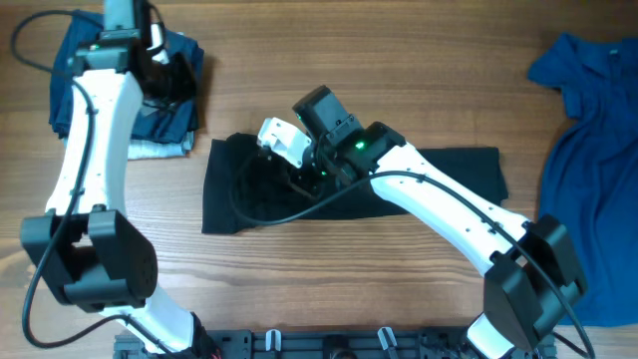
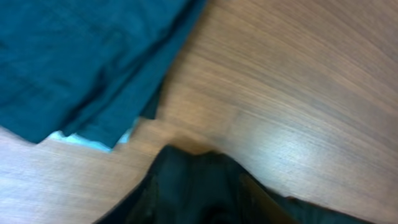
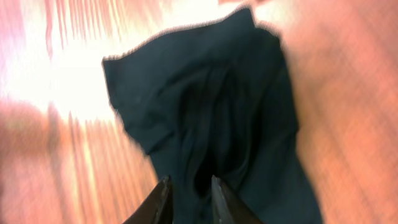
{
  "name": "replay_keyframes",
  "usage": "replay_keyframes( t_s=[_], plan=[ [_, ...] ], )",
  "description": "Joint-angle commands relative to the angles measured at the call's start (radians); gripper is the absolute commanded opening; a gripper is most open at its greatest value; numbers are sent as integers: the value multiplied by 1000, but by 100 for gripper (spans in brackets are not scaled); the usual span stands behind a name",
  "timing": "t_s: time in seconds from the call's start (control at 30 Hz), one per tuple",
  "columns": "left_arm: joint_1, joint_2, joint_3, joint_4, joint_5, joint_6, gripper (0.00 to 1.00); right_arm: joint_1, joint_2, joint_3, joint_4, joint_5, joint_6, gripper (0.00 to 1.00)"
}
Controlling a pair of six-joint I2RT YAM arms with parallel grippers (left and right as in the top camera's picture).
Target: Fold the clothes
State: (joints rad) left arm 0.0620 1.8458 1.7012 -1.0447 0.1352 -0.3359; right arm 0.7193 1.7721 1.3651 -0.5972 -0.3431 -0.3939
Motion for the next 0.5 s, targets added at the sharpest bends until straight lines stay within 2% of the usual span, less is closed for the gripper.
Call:
replay_keyframes(
  t_s=[0.0,0.03,0.17,0.2,0.43,0.47],
  plan=[
    [37,-29,12,-48,-7,-9,70,16,103,7,72,2,-25,18],
    [44,-29,12,-55,-18,-10,77,25,130,7,82,2,-26,18],
    [54,-29,12,-64,-92,-10,92,67,235,7,89,4,-29,18],
    [54,-29,12,-68,-92,-10,100,69,239,7,87,7,-25,18],
    [54,-29,12,-68,-92,-10,100,67,247,1,68,11,-23,20],
    [54,-29,12,-68,-92,-10,100,67,251,1,70,24,-23,25]
  ],
)
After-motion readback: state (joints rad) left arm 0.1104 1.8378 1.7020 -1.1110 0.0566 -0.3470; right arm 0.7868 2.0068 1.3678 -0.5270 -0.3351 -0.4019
